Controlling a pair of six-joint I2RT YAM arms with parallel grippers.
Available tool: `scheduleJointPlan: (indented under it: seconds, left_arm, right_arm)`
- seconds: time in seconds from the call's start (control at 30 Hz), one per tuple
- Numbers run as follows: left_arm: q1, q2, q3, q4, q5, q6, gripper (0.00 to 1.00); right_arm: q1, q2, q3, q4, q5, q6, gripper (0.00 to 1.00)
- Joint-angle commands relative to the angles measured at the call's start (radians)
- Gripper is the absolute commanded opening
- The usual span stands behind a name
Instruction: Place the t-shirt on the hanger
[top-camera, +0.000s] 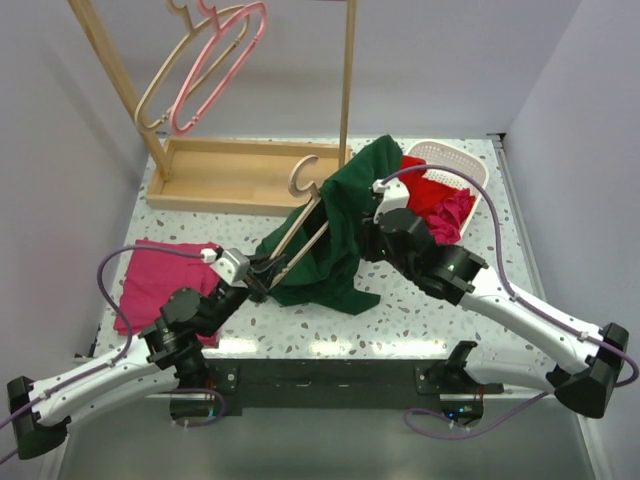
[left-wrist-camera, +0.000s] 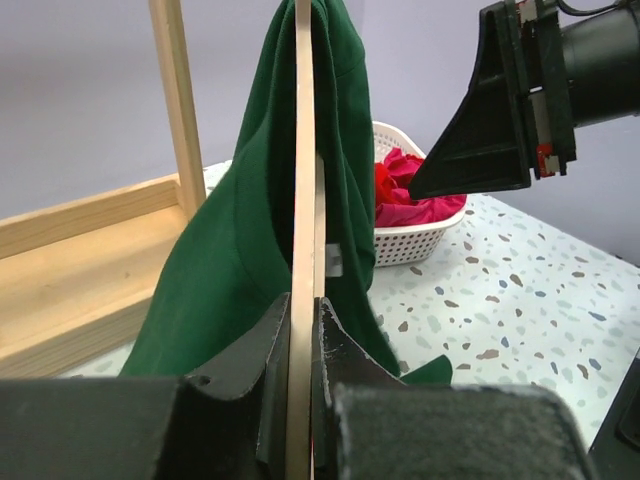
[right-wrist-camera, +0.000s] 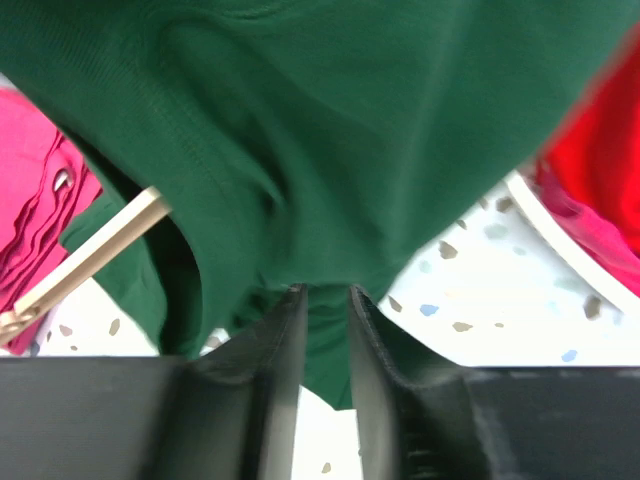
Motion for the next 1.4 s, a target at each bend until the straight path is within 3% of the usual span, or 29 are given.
scheduleJointPlan:
  seconds: [0.0, 0.17, 0.37, 0.47, 0.6, 1.17, 1.37]
  left_arm:
    - [0.001, 0.073, -0.02, 0.305, 0.021, -0.054, 0.0]
    - [-0.001, 0.213, -0.027, 0.431, 0.03, -0.08, 0.0]
    - [0.001, 0.34, 0.01, 0.46, 0.055, -0.097, 0.0]
    - [0.001, 0.363, 0.025, 0.445, 0.067, -0.108, 0.0]
    - [0.001, 0.383, 0.053, 0.393, 0.081, -0.127, 0.0]
    - [0.001, 0.391, 0.151, 0.218, 0.135, -0.181, 0.0]
    - [0.001, 0.38, 0.17, 0.19, 0.142, -0.2, 0.0]
  right_arm:
    - [-0.016, -0.069, 0.044, -0.061, -0.014, -0.022, 0.38]
    - [-0.015, -0.157, 0.025, 0.028, -0.121, -0.1, 0.57]
    - [-0.016, -0.163, 0.072, 0.08, -0.146, -0.163, 0.63]
    - [-0.016, -0.114, 0.13, 0.069, -0.122, -0.174, 0.85]
    - [-0.016, -0.08, 0.15, 0.136, -0.111, -0.218, 0.78]
    - [-0.023, 0.004, 0.038, 0.422, -0.108, -0.404, 0.73]
    - [-0.026, 0.034, -0.02, 0.503, -0.109, -0.418, 0.64]
